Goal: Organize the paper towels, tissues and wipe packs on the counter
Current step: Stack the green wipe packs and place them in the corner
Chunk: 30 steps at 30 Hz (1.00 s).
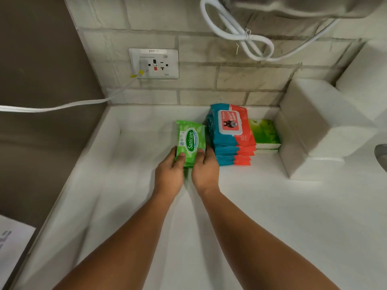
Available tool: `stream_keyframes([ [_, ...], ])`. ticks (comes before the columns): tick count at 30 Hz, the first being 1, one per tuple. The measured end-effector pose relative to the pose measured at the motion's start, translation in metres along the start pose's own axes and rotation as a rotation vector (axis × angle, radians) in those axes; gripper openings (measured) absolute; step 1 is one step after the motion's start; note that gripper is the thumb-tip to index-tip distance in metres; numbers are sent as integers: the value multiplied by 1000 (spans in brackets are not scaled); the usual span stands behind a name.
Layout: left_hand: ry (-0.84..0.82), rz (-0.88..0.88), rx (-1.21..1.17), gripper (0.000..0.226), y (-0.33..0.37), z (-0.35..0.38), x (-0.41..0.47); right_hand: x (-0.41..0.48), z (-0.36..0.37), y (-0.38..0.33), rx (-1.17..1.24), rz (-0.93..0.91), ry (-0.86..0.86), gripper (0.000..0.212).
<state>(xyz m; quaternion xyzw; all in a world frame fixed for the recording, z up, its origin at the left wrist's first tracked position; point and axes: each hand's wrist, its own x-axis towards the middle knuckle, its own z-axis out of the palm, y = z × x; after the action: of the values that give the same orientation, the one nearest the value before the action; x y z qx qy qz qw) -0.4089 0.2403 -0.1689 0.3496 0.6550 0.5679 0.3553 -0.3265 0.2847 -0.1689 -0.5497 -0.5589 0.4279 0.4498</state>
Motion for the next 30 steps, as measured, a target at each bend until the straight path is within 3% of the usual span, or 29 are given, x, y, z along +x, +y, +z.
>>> stream_keyframes([
  [5, 32, 94, 135, 27, -3, 3, 16, 15, 12, 3, 27, -15, 48, 34],
  [16, 13, 126, 204, 28, -5, 7, 45, 34, 26, 5, -34, -71, 145, 32],
  [22, 21, 136, 203, 26, -3, 6, 49, 36, 34, 4, -14, -60, 167, 45],
  [27, 183, 29, 31, 49, -3, 5, 48, 30, 32, 5, 93, -26, 186, 52],
  [30, 162, 47, -7, 40, -3, 3, 47, 24, 30, 7, 99, -51, 188, 47],
])
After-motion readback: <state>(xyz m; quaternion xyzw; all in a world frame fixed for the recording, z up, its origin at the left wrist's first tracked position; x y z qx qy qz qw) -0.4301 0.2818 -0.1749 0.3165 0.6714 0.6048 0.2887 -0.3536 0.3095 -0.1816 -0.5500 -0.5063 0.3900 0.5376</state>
